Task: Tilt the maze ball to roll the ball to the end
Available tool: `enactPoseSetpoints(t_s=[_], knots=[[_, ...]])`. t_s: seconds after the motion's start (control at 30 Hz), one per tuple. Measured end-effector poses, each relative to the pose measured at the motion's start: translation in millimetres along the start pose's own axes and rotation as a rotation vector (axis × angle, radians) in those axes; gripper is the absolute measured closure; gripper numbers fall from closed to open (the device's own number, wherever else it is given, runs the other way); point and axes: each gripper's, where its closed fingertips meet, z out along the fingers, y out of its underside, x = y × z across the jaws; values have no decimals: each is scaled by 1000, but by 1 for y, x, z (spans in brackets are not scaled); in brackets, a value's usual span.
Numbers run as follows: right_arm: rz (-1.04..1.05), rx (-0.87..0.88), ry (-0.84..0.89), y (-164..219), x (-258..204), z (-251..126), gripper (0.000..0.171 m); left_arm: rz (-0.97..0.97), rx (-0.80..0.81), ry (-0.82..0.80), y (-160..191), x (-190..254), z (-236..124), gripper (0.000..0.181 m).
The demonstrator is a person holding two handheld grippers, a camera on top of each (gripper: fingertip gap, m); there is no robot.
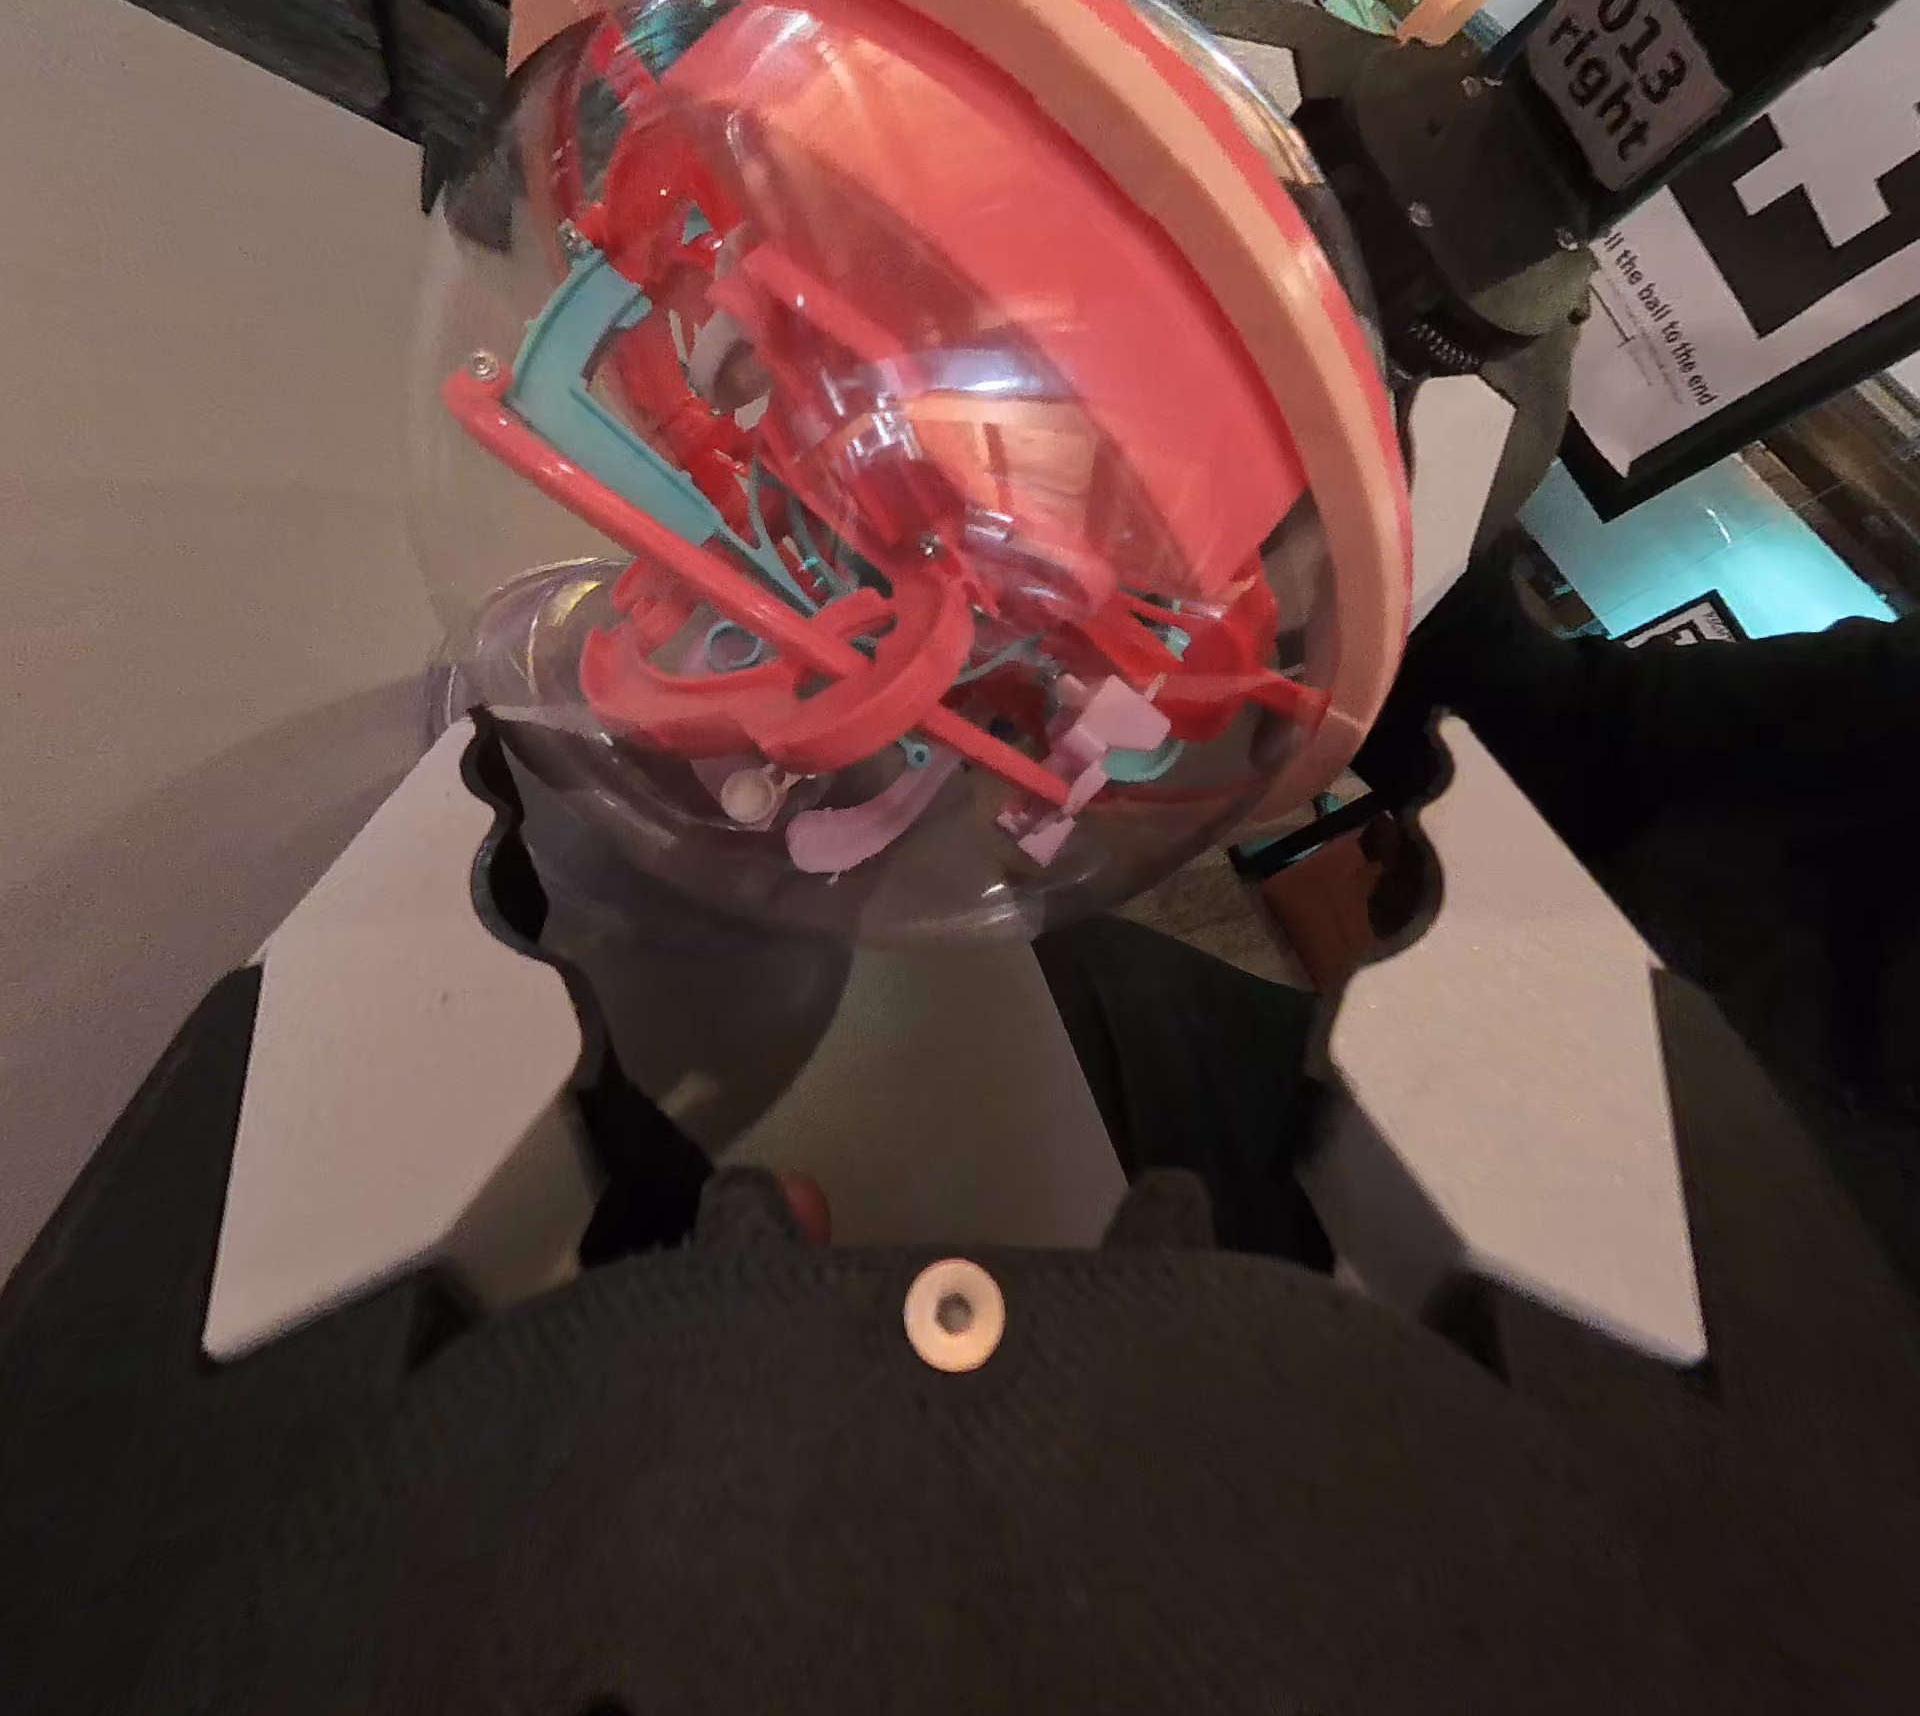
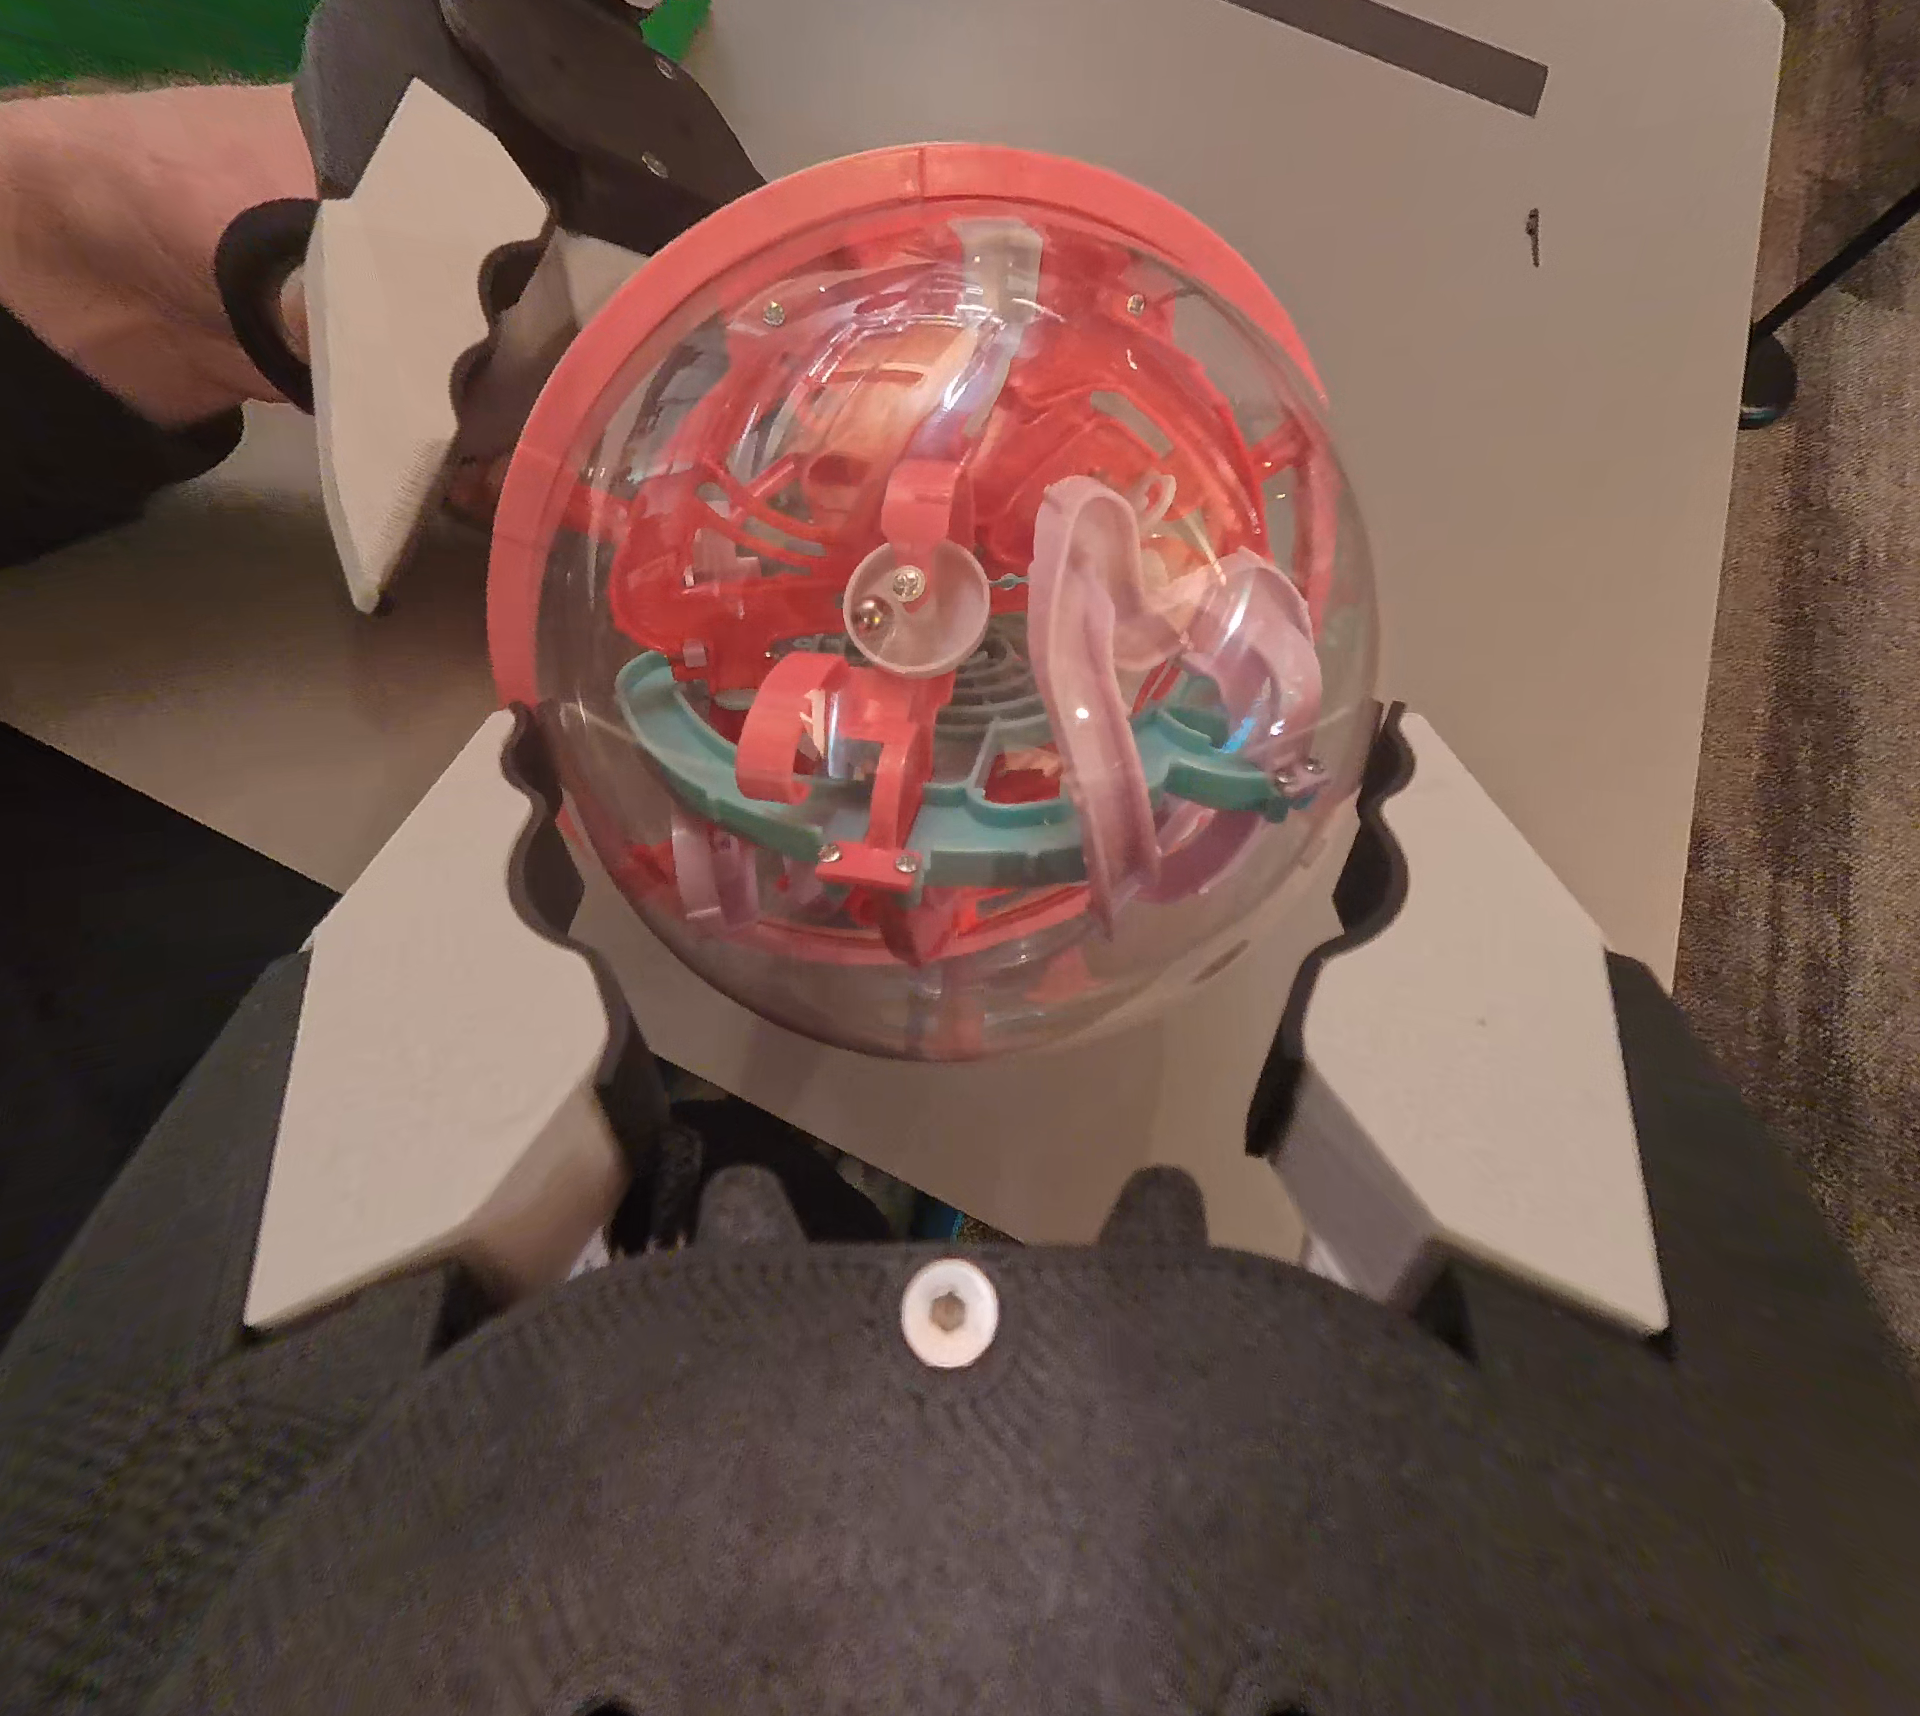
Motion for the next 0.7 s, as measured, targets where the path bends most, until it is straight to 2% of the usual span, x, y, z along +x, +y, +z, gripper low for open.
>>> enactPoseSetpoints(t_s=[0.33, 0.57, 0.7], knots=[[-56, -5, 48, 3, -1, 5, 22, 38, -47, -76, 8, -10, 6, 24], [-82, 12, 66, 4, -2, 7, 21, 38, -36, -61, 8, -10, 5, 24], [-50, 63, 24, 0, -2, 1, 25, 27, -28, -42, 7, -9, 5, 24]])
